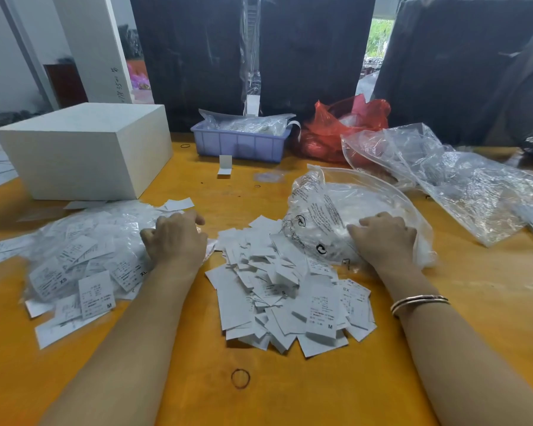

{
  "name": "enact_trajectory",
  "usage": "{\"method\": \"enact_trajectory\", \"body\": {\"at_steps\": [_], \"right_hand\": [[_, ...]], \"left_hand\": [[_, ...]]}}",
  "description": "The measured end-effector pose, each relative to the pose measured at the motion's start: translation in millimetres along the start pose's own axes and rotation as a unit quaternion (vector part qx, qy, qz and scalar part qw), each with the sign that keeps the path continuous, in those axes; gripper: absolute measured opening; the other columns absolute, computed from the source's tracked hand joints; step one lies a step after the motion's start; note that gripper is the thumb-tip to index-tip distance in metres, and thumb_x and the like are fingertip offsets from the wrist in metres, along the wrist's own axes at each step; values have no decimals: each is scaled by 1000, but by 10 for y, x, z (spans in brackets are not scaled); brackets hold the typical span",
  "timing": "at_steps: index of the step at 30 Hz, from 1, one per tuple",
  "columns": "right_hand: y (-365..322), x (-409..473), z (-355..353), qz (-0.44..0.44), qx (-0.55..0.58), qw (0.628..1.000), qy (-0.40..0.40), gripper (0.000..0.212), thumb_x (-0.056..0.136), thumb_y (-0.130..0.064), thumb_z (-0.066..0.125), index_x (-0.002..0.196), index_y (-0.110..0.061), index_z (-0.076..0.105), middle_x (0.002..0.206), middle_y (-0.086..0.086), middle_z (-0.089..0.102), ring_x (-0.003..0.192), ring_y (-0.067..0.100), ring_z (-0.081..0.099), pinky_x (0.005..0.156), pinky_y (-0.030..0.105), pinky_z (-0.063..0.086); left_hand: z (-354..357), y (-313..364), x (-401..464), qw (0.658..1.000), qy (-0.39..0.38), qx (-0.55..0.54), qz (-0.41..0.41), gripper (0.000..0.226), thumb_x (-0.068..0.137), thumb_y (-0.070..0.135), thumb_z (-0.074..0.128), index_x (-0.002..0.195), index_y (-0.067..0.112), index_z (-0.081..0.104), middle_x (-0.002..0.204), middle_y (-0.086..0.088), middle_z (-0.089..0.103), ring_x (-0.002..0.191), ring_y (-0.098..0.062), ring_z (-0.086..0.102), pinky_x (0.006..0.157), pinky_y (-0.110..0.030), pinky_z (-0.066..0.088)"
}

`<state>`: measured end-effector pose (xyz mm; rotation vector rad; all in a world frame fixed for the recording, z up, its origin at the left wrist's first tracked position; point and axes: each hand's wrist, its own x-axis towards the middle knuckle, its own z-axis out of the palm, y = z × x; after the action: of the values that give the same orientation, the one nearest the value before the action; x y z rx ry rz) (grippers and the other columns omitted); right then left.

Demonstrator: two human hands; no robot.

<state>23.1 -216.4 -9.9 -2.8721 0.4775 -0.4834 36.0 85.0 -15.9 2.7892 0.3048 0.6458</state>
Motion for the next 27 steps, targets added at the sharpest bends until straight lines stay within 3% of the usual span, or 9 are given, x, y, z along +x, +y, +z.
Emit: {"method": "enact_trajectory", "body": {"at_steps": [4,9,13,14,16,18,22,24,27], "right_hand": [[-17,-11,27,-11,0,1000,6,29,88,-33,47,100,-24,71,109,3,61,106,27,50,85,37,28],[-8,-49,36,-15,45,995,86,30,94,-31,46,96,-18,73,100,7,68,98,29,54,83,37,28],[-187,-166,-81,-111,265,935,210,24,94,-23,54,95,-8,73,86,9,66,85,26,58,79,38,42],[-271,-206,-118,-152,343,907,190,21,94,-18,54,95,-8,72,80,6,62,78,20,57,74,34,46],[-463,-320,-180,-209,470,855,59,21,96,-14,49,98,-11,70,75,1,60,67,8,54,66,21,46],[-612,-446,-190,-238,519,818,-69,23,96,-15,46,95,-13,68,70,-1,61,62,2,54,61,16,44],[-712,-527,-109,-236,500,819,-150,33,97,-16,46,72,-8,67,67,-5,62,62,7,57,60,20,44],[-712,-515,-78,-230,486,827,-163,35,97,-16,45,76,1,67,64,-3,61,57,6,53,58,15,41],[-675,-488,-76,-228,464,842,-152,41,95,-34,46,74,-6,67,67,1,62,57,7,52,58,19,40]], "left_hand": [[-5,79,-46,998,33,-4,56,22,89,30,61,111,26,65,115,-5,62,110,-28,49,87,-42,36],[-26,306,-171,958,-15,-190,216,14,90,22,61,99,17,69,105,-4,65,105,-25,51,86,-39,40],[-41,428,-275,902,-97,-312,283,20,91,25,61,107,17,67,104,5,62,105,-14,51,86,-26,38],[-53,450,-292,889,-122,-339,281,25,91,30,59,112,19,65,106,9,60,105,-11,51,84,-20,38],[-78,481,-309,866,-172,-390,261,38,87,42,54,122,27,57,113,14,56,105,-2,51,84,-12,39],[-93,506,-323,844,-202,-430,248,43,81,47,53,123,36,50,116,16,55,105,5,51,86,-13,43],[-103,541,-343,824,-189,-473,246,32,79,41,59,111,41,57,109,13,60,96,2,57,80,-19,48],[-96,544,-336,823,-179,-486,233,23,77,38,63,101,34,64,102,9,64,89,-1,60,76,-24,51],[-79,533,-318,818,-174,-513,195,18,74,38,67,86,25,67,86,9,69,83,-5,63,75,-27,52]]}}
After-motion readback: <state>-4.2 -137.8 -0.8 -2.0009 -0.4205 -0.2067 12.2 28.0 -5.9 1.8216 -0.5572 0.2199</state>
